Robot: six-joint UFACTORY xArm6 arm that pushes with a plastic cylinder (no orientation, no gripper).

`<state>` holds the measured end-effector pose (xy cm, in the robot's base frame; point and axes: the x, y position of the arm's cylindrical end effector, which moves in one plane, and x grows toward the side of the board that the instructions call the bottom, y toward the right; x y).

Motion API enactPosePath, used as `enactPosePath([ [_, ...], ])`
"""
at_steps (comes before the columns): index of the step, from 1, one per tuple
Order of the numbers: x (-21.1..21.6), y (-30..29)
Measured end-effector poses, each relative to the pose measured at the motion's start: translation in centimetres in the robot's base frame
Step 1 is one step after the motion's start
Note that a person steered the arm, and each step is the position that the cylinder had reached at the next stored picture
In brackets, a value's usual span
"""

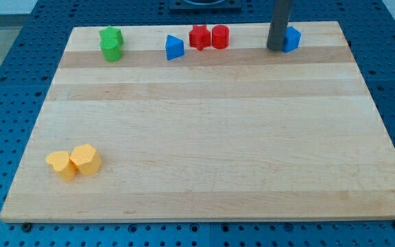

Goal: Move blue traingle down

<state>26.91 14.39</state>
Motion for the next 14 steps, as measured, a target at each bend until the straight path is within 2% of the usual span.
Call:
enactPosePath([
  [2,1.2,-5.1],
  [4,1.1,-5.3],
  [7,-3.7,-3.1],
  [9,-7.7,-4.3],
  [12,-7.7,-15.2],
  [14,-6.9,-18.8],
])
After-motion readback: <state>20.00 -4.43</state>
